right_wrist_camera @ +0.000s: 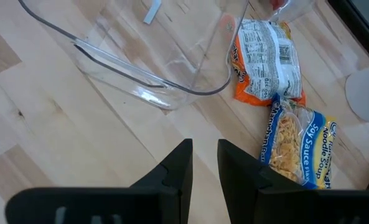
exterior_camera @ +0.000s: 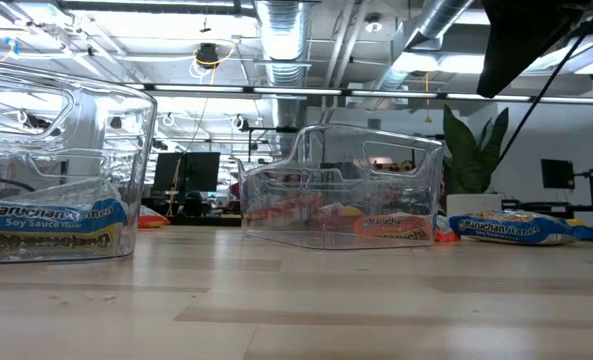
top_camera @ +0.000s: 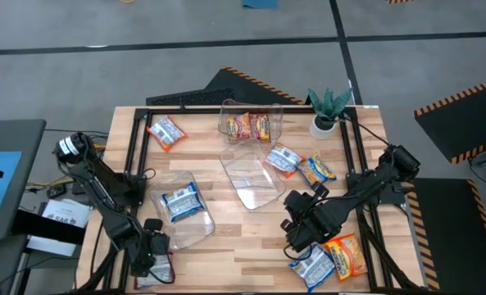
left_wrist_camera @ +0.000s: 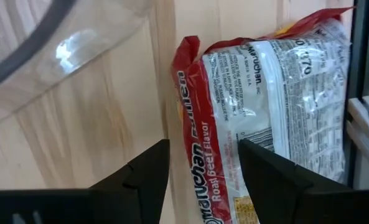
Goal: Sort Maruchan noodles
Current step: Put the red noodle pack into the top transparent bin
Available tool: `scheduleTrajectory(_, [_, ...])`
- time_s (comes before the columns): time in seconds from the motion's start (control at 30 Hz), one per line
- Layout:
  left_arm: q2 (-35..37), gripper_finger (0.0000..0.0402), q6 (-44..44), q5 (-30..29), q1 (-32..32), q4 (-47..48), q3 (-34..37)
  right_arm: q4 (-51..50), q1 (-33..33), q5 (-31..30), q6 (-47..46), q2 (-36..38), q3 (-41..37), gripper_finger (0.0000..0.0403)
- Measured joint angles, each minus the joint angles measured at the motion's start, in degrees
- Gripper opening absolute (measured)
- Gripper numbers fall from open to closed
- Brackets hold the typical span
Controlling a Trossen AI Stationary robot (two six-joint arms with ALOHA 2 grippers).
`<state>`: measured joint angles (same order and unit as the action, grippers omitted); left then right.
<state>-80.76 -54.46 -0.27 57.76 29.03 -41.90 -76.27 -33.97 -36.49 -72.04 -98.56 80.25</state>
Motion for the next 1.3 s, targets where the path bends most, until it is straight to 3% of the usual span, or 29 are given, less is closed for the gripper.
scheduleTrajectory(0.4, [0.0, 0.0181, -0.2, 3.3, -1.1, -3.1, 0.0, 0.0, 0.0, -1.6, 0.3, 0.0, 0.0, 0.0099])
scheduleTrajectory(0.67, [-0.1, 0.0181, 0.6, 0.1, -1.2, -3.0, 0.0, 0.0, 0.0, -1.6, 0.5, 0.0, 0.0, 0.0099])
scheduleTrajectory(0.9, [-0.1, 0.0180, 0.5, 0.9, -1.2, 0.3, -0.3, 0.0, 0.0, -1.6, 0.5, 0.0, 0.0, 0.0099])
scheduleTrajectory(1.1, [0.1, 0.0180, -6.0, 1.9, -1.0, 5.8, -2.5, 0.2, 0.0, -2.2, 0.5, 0.0, 0.0, 0.0099])
scheduleTrajectory(1.3, [0.3, 0.0180, -17.9, 0.5, 1.4, 7.5, -2.7, 0.2, 0.0, -2.3, 0.5, 0.0, 0.0, 0.0099])
